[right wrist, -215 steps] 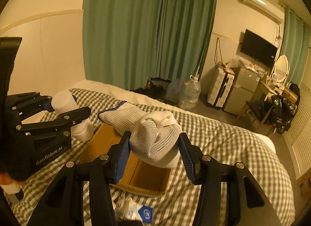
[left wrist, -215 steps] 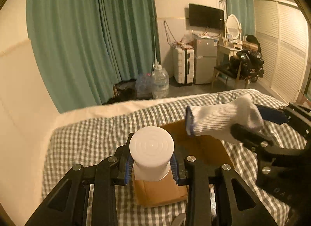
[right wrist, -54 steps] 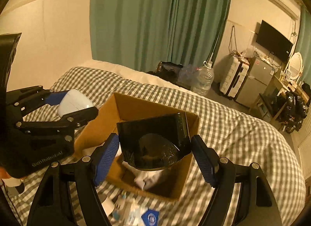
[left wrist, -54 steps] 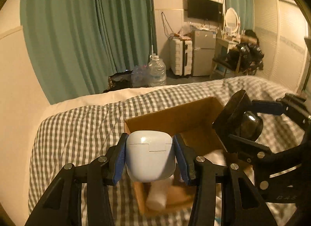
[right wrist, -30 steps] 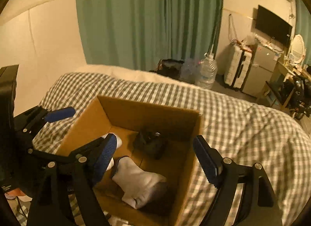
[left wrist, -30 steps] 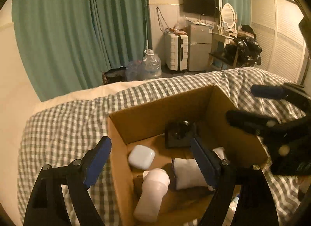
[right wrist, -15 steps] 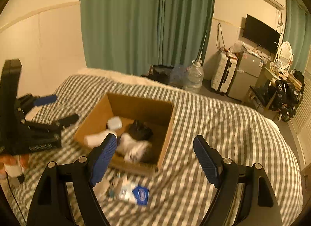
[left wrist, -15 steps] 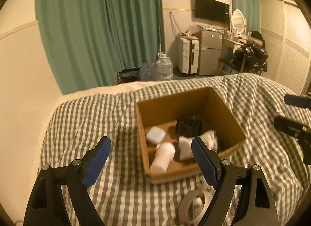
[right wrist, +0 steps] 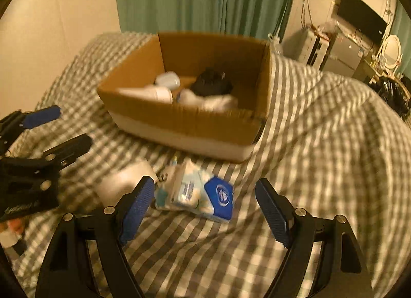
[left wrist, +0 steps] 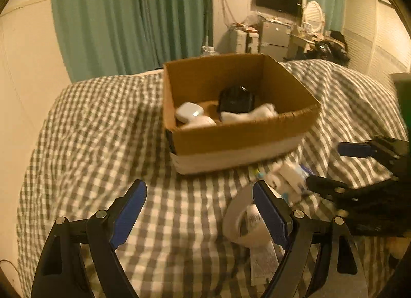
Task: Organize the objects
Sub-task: 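Grasp the tape roll with the left gripper while the right grasps the wipes pack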
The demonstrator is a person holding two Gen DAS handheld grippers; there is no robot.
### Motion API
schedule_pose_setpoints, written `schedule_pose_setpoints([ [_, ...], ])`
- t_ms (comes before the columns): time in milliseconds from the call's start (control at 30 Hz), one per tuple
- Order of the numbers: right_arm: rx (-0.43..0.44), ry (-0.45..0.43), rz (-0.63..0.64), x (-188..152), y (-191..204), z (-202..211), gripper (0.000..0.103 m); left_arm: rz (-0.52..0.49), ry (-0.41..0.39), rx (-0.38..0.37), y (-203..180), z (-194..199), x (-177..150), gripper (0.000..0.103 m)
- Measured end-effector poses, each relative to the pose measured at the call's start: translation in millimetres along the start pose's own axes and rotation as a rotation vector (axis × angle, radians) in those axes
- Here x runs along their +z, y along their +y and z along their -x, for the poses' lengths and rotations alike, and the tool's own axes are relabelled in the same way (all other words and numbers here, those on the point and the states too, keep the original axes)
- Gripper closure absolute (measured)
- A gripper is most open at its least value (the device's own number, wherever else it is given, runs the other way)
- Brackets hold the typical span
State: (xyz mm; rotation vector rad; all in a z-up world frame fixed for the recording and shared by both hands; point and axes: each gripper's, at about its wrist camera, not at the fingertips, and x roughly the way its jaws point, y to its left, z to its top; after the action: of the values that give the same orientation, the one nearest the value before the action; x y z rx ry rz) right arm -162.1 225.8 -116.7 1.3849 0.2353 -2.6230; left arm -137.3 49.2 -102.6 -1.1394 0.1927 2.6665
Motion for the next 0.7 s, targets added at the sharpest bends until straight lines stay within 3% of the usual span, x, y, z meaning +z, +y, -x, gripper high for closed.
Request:
schedule_pose_setpoints([
  [233,0.023,0.062,-0.069,-13,-10,-37,0.022,-0.068,0.005,-0.062,-22,-7,-14,0.016],
  [400,0.035,0.067,-0.068,-15,-11,-38,0.032,-0.09,0.048,-0.103,-31,-21,-23,0.016],
  [467,0.048,0.075,-0.068,-16,-11,-40,0.044,-0.093,0.053,-0.11,-33,-23,-24,0.016],
  [533,0.059,0.073,-0.064,-19,-8,-38,0.05,-0.106,0.036,-0.086,-35,-20,-24,0.017],
  [567,0.069,0.07,-0.064,-22,-7,-36,0.057,-0.114,0.029,-0.084,-36,-19,-24,0.021],
  [700,0.094,0.053,-0.079,-25,-10,-31,0.068,-0.133,0.037,-0.122,-41,-19,-24,0.036],
])
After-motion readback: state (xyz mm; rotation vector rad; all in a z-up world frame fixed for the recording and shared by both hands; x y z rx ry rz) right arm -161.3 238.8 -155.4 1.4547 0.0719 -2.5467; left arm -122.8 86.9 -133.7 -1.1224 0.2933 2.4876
